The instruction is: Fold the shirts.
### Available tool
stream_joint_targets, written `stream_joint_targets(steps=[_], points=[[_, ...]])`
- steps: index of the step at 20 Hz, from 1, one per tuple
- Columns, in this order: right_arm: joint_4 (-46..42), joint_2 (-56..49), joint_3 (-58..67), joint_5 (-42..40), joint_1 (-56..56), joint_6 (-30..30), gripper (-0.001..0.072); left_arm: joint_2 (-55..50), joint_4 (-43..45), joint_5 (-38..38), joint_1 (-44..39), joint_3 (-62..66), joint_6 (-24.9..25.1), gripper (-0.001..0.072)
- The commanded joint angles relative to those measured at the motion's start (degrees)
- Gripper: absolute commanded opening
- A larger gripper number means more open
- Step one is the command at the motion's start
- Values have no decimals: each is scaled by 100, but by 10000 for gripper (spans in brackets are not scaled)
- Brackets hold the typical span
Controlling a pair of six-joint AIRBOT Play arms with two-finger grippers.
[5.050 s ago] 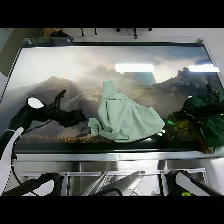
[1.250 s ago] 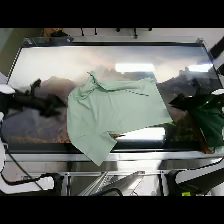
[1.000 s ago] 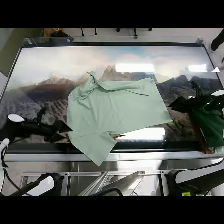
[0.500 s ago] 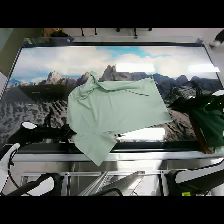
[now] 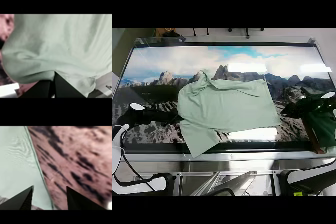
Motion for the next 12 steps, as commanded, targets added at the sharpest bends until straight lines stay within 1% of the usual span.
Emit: stream_joint_targets(steps=[1,4,5,6,8,9,10,11,12], points=[[-107,-68,-420,-129,249,87,483,-219,96,-162,111,348,-48,19],[254,-107,-612,-140,636,13,478,-476,39,-358,101,540,-48,19],[455,-94,-612,-118,732,-76,401,-579,46,-555,101,629,-46,19],[688,-92,-612,-61,815,-170,306,-686,50,-737,101,704,-44,19],[887,-92,-612,98,914,-197,292,-940,35,-1049,98,852,-46,19],[973,-92,-610,223,935,-208,185,-1069,37,-1152,101,935,-46,19],[1104,-66,-610,350,935,-225,58,-1165,9,-1276,101,1005,-42,19],[1261,28,-584,442,933,-286,25,-1196,-125,-1445,101,1073,42,18],[1438,177,-496,525,914,-354,25,-1123,-380,-1615,101,1165,168,17]])
